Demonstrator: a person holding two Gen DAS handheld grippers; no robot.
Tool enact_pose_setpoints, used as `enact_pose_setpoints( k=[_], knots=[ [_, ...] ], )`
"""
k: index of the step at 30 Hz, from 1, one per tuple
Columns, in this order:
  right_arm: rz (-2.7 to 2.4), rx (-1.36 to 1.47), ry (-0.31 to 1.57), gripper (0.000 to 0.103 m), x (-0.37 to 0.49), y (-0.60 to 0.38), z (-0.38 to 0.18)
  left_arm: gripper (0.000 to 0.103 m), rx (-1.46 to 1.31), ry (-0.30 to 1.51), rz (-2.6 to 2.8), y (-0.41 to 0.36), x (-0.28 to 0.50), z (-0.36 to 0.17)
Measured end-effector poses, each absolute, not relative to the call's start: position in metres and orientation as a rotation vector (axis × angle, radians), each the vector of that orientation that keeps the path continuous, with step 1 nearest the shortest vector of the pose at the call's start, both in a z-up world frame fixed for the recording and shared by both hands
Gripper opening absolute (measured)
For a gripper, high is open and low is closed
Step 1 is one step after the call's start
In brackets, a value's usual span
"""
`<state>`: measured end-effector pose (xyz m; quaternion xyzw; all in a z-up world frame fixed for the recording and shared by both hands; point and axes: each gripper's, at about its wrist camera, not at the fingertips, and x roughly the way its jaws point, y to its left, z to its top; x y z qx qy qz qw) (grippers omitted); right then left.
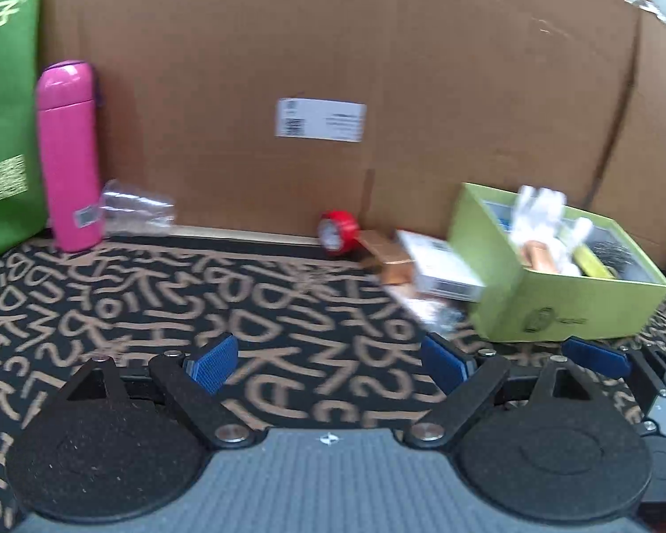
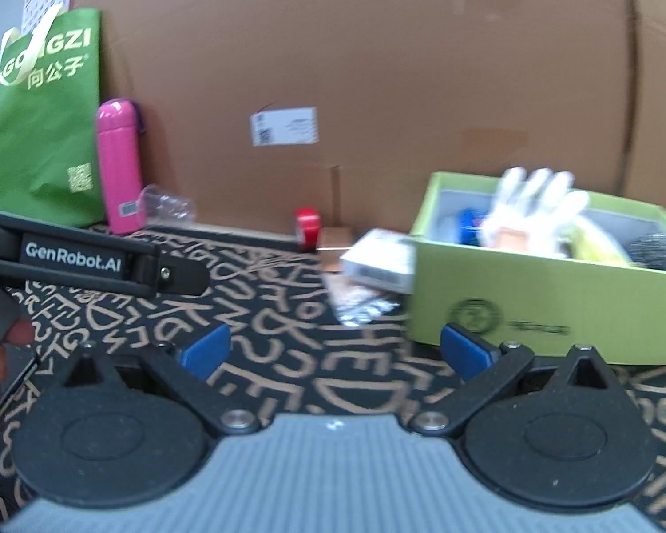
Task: Organize objects
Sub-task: 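Withdraw both grippers from the box toward the copper box and red tape, then grasp the copper box with the right gripper while the left grasps the red tape roll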
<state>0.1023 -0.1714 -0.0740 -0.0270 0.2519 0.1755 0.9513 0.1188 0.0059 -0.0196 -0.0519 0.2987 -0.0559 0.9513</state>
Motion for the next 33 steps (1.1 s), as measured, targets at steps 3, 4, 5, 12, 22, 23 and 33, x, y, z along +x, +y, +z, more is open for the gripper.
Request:
enact_pose_setpoints(
  k=[3, 4, 5, 12, 22, 23, 33],
  knots=[
    [0.362, -0.037, 0.538, 0.103, 0.119, -0.153, -0.082, 0.093, -0.128, 0.624, -0.094, 0.024, 0.127, -0.022],
    [0.356, -0.023, 0.554, 0.103, 0.126, -0.148, -0.085, 0.093, -0.132, 0.627, -0.091, 0.029, 0.129, -0.023],
    [0.357, -0.011, 0.568, 0.102, 0.133, -0.143, -0.087, 0.093, -0.132, 0.633, -0.086, 0.033, 0.131, -0.024],
    [0.398, -0.136, 0.522, 0.096, 0.163, -0.097, -0.086, 0.093, -0.119, 0.629, -0.054, 0.058, 0.148, -0.021],
    [0.291, -0.295, 0.536, 0.082, 0.24, -0.073, -0.096, 0.093, -0.219, 0.635, -0.149, 0.046, 0.23, -0.006],
    [0.28, -0.309, 0.541, 0.082, 0.245, -0.071, -0.101, 0.093, -0.221, 0.644, -0.161, 0.042, 0.239, -0.007],
    [0.31, -0.293, 0.537, 0.042, 0.253, -0.081, -0.118, 0.08, -0.236, 0.807, -0.246, 0.001, 0.326, -0.049]
  ],
)
